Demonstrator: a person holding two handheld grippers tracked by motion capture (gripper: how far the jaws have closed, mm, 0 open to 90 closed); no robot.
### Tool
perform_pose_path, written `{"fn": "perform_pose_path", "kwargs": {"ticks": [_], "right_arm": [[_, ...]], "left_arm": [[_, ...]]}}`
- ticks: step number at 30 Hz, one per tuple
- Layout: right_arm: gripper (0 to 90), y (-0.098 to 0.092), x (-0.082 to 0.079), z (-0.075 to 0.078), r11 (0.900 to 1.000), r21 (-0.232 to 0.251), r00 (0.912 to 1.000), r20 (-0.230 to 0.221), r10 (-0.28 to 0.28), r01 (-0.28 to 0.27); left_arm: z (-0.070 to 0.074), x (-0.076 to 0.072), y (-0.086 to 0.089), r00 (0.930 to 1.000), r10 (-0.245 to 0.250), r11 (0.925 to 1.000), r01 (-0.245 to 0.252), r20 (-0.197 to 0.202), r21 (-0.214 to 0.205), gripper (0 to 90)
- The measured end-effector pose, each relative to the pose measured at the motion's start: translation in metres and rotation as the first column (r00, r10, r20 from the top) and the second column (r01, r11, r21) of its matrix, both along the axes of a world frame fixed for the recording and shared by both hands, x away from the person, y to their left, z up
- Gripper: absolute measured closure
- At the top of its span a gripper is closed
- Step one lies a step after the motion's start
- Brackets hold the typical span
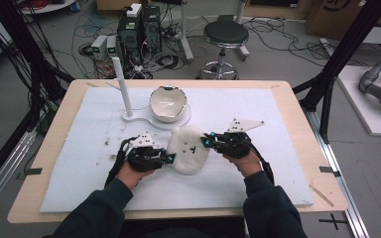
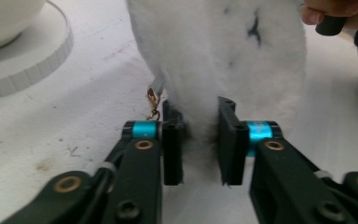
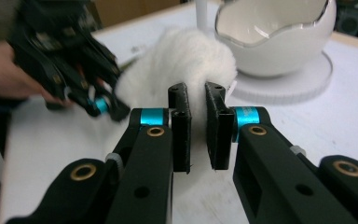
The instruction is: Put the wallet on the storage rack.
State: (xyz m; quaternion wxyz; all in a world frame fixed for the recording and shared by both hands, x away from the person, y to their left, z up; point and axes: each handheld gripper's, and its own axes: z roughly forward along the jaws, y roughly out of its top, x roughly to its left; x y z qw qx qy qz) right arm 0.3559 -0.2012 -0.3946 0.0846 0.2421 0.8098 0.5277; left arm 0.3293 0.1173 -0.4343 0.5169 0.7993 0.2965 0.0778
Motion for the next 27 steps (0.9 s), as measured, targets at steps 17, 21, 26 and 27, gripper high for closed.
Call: {"fn": "perform_pose_path", "kwargs": {"ticks": [17,21,26,27], "right_arm": [[38.4,-0.001,0.017,-0.022,0.9992,-0.026,0.9773,-0.21,0.025,-0.031],[51.2,0.004,0.019,-0.024,0.9977,-0.003,0.9728,-0.222,0.066,-0.068],[74.6,0.005,0.013,-0.012,0.9965,-0.037,0.9933,-0.091,0.071,-0.075],[75.0,0.006,0.011,-0.01,0.9965,-0.048,0.9958,-0.065,0.065,-0.068]], "left_arm": [[0.017,-0.003,0.023,0.9911,-0.012,0.9845,0.035,0.133,-0.172,80.2],[0.016,-0.005,0.02,0.9913,-0.034,0.9883,0.052,0.128,-0.143,79.9],[0.014,-0.002,0.021,0.9945,0.039,0.9949,-0.029,0.098,-0.097,72.9],[0.014,-0.002,0.022,0.9941,0.051,0.9951,-0.042,0.096,-0.089,71.8]]}}
